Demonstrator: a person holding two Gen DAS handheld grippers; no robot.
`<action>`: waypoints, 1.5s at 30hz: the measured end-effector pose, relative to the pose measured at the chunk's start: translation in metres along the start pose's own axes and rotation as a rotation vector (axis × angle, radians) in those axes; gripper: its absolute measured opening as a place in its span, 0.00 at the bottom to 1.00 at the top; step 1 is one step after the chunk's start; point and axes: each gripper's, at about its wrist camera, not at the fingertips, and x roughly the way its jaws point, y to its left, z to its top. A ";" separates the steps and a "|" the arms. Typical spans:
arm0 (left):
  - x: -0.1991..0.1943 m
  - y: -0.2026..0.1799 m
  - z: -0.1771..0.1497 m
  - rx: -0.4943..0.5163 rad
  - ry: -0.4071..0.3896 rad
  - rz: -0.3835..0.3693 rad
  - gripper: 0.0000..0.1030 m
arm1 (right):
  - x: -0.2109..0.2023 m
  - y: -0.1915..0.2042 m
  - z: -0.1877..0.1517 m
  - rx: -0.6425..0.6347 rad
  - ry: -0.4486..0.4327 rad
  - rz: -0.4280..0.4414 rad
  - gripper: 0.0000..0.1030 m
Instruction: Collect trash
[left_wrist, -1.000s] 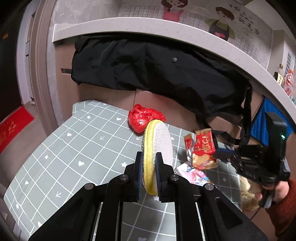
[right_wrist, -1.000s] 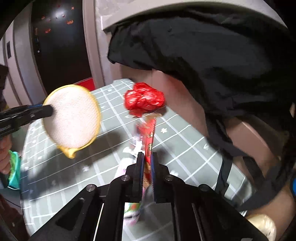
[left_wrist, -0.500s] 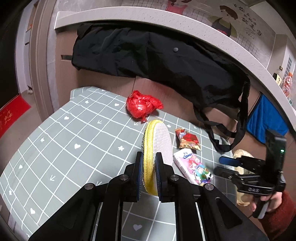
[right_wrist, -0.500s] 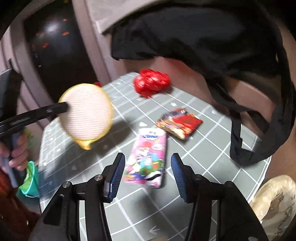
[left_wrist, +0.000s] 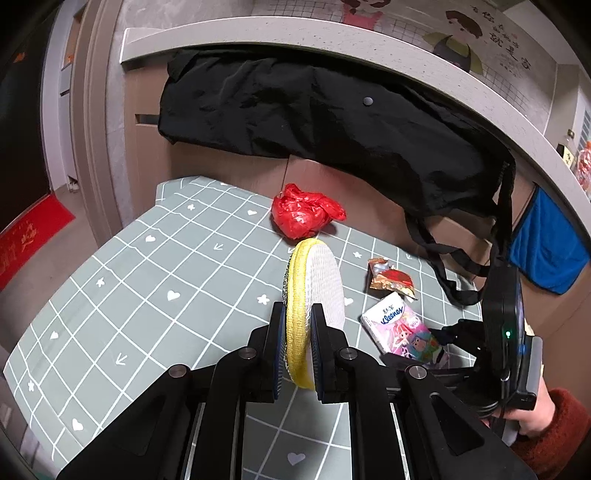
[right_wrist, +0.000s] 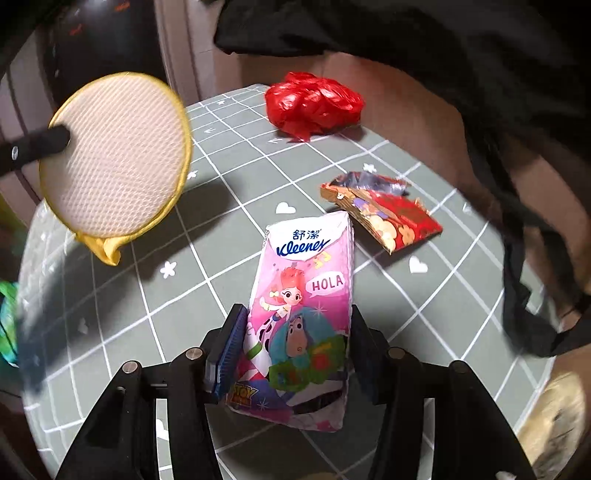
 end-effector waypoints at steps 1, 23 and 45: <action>0.000 -0.001 0.000 0.005 -0.002 0.000 0.13 | -0.004 0.001 -0.001 0.003 -0.007 0.001 0.41; -0.062 -0.103 0.017 0.168 -0.200 -0.060 0.13 | -0.166 -0.039 -0.035 0.124 -0.355 0.007 0.36; -0.065 -0.303 -0.008 0.329 -0.266 -0.300 0.13 | -0.312 -0.163 -0.137 0.372 -0.602 -0.276 0.36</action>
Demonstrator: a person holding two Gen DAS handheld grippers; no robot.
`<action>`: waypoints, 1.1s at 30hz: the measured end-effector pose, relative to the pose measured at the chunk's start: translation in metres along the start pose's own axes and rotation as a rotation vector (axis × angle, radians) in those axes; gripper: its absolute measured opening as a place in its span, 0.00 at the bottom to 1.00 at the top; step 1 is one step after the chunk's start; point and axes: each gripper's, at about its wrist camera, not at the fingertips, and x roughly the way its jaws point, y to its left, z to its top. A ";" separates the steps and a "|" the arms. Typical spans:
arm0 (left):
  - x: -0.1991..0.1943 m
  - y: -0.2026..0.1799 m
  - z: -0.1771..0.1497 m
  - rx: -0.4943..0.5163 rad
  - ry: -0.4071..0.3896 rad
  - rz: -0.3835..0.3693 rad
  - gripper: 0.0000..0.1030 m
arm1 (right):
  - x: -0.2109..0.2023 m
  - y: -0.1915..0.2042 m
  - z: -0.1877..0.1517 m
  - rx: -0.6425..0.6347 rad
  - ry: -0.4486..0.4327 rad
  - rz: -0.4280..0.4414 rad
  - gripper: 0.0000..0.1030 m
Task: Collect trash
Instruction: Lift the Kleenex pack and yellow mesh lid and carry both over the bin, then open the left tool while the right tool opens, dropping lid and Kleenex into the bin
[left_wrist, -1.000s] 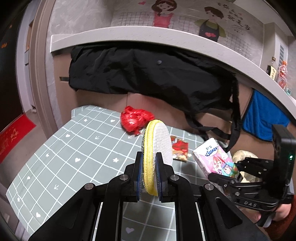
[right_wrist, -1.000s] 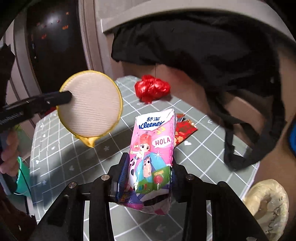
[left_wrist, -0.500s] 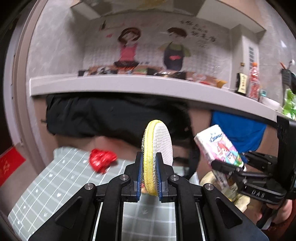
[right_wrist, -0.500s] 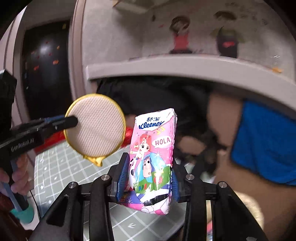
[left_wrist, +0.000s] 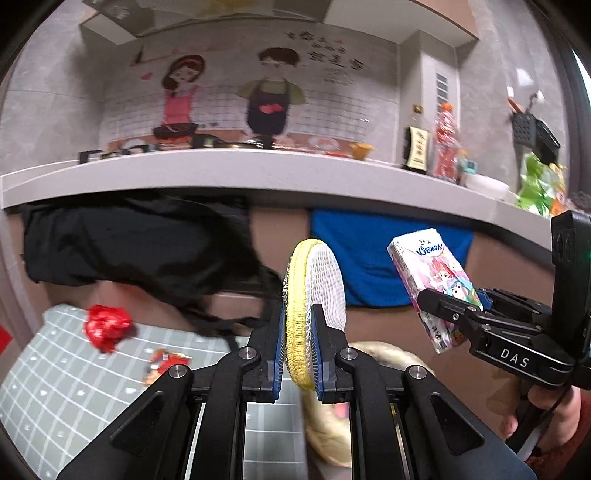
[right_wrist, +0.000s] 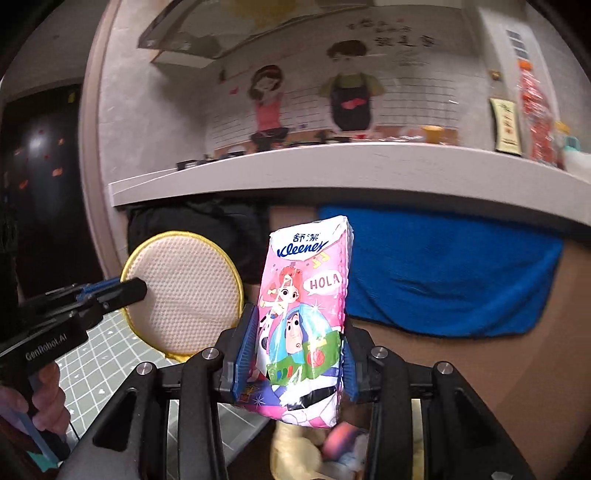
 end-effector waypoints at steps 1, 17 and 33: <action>0.005 -0.006 -0.002 0.001 0.005 -0.012 0.13 | -0.002 -0.007 -0.004 0.010 0.003 -0.014 0.36; 0.078 -0.049 -0.042 -0.016 0.155 -0.114 0.13 | 0.006 -0.080 -0.057 0.167 0.083 -0.090 0.36; 0.154 -0.042 -0.087 -0.084 0.377 -0.140 0.13 | 0.073 -0.112 -0.111 0.249 0.258 -0.089 0.37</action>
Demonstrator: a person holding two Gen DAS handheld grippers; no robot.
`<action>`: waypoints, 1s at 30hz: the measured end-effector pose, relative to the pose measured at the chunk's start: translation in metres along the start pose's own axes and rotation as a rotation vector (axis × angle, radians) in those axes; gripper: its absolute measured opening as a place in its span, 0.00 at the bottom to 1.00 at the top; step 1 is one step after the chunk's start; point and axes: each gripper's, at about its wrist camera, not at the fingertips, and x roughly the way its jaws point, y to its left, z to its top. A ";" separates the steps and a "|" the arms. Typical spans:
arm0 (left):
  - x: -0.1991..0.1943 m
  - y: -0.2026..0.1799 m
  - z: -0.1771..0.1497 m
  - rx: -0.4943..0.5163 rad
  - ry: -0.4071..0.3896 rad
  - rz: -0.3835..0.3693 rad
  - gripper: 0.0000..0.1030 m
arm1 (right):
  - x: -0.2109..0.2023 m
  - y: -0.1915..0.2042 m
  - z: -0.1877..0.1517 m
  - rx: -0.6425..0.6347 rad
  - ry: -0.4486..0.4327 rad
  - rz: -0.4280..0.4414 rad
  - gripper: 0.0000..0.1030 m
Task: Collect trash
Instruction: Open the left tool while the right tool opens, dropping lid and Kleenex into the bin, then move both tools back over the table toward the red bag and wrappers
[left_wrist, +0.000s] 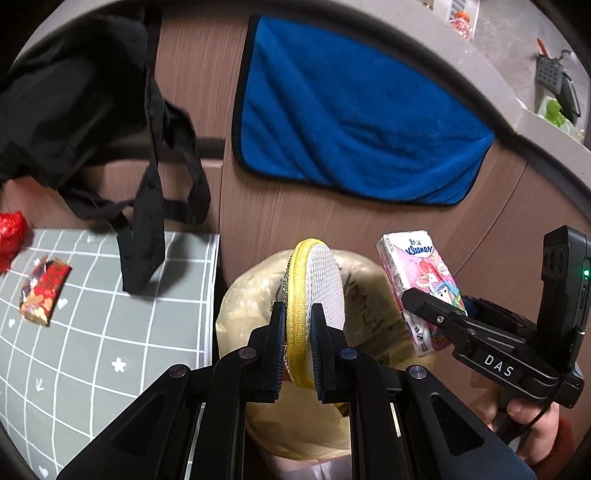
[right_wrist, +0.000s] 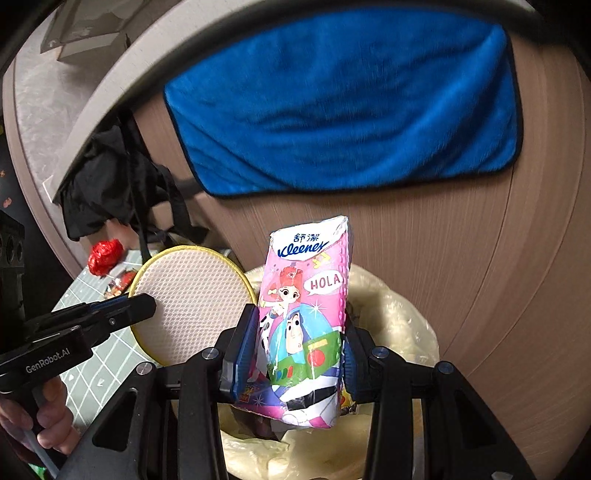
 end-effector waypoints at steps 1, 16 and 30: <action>0.003 0.001 -0.001 -0.002 0.008 0.000 0.13 | 0.003 -0.001 -0.001 0.003 0.005 -0.001 0.37; 0.011 0.024 0.003 -0.102 0.059 -0.080 0.37 | 0.026 -0.006 -0.010 0.029 0.072 -0.046 0.46; -0.073 0.089 0.006 -0.154 -0.100 0.062 0.37 | -0.005 0.068 0.012 -0.092 0.000 -0.015 0.46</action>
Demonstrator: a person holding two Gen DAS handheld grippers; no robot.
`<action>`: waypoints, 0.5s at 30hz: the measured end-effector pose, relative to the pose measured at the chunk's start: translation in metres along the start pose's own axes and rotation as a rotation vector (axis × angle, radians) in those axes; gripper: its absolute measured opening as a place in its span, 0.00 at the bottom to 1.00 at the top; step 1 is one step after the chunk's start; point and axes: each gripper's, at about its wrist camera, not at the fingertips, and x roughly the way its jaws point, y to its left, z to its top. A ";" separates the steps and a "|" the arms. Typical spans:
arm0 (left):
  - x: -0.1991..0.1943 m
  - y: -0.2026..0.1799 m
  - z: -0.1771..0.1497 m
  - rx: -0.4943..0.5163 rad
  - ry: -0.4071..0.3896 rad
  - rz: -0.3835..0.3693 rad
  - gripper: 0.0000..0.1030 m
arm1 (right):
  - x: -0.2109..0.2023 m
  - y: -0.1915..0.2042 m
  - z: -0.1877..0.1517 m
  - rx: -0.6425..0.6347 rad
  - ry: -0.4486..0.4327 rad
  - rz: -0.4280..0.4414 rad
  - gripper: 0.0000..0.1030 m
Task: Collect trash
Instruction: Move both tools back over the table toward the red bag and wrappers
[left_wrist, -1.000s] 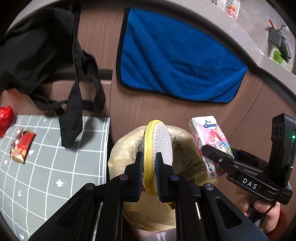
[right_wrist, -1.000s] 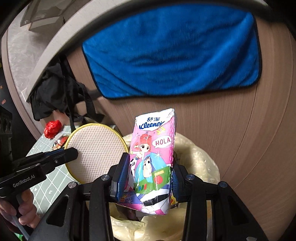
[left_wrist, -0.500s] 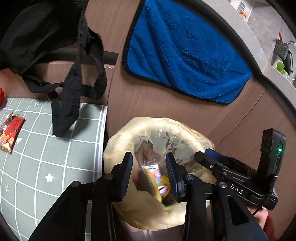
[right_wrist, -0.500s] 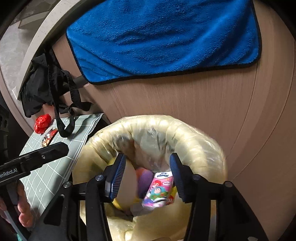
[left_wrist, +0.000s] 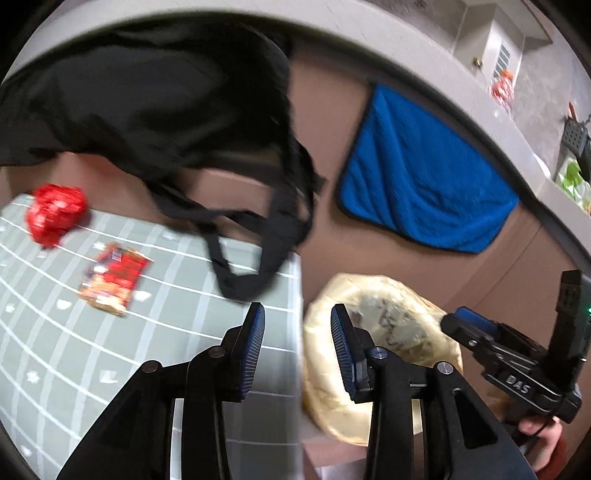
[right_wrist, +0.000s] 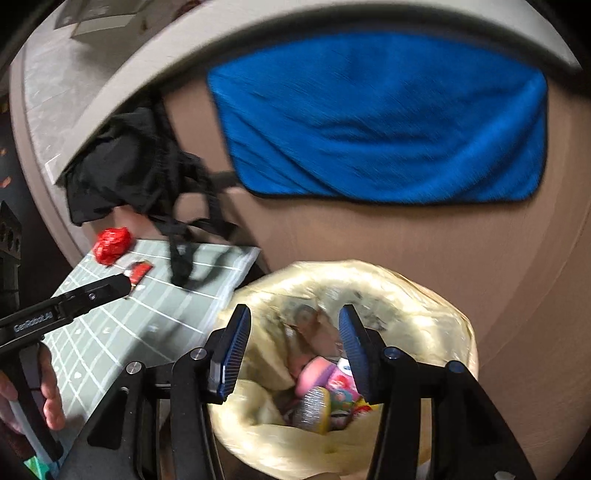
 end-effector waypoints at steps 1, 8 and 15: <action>-0.009 0.008 0.002 -0.007 -0.019 0.009 0.37 | -0.004 0.010 0.003 -0.018 -0.009 0.007 0.46; -0.060 0.082 0.019 -0.063 -0.137 0.073 0.44 | -0.021 0.087 0.023 -0.155 -0.062 0.074 0.46; -0.071 0.190 0.042 -0.104 -0.176 0.112 0.50 | -0.002 0.160 0.031 -0.259 -0.060 0.134 0.47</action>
